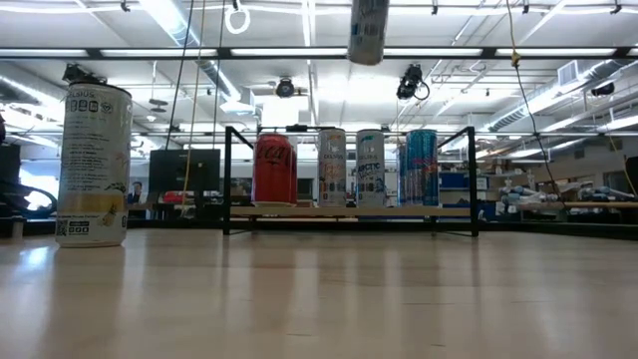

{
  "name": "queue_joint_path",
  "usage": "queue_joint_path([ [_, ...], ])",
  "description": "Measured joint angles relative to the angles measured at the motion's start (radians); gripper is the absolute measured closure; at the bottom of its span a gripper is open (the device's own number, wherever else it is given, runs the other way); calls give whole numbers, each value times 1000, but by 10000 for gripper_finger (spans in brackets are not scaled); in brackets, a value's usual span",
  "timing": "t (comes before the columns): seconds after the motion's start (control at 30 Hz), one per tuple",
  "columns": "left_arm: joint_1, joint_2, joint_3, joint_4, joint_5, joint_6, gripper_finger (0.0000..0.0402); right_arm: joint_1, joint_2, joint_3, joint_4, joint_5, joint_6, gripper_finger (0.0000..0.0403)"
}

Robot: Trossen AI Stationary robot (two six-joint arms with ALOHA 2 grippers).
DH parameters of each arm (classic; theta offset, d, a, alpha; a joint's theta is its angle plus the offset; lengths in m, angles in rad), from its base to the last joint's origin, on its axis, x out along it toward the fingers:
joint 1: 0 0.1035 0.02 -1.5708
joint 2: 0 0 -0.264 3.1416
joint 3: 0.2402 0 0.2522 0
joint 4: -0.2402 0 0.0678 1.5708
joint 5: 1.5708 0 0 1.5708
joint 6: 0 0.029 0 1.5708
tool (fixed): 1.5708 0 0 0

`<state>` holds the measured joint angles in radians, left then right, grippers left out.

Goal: Place canned beverage on shelf
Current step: Put the bottom black soda can on the shelf aligned with the other light blue soda can

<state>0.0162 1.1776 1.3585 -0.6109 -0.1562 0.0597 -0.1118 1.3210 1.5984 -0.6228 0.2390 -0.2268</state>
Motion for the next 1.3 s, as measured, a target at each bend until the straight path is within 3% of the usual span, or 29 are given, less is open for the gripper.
queue_joint_path([
  [0.23, 5, -35, -4, -41, 0, -2, 83, -100, -59, -257, 166, -67, 34, 127],
  [0.47, 5, -35, -3, -66, 0, 3, 83, -174, -51, -414, 292, -152, 53, 126],
  [1.3, 5, -33, -3, -75, 0, 4, 83, -336, -44, -713, 564, -235, 104, 125],
])
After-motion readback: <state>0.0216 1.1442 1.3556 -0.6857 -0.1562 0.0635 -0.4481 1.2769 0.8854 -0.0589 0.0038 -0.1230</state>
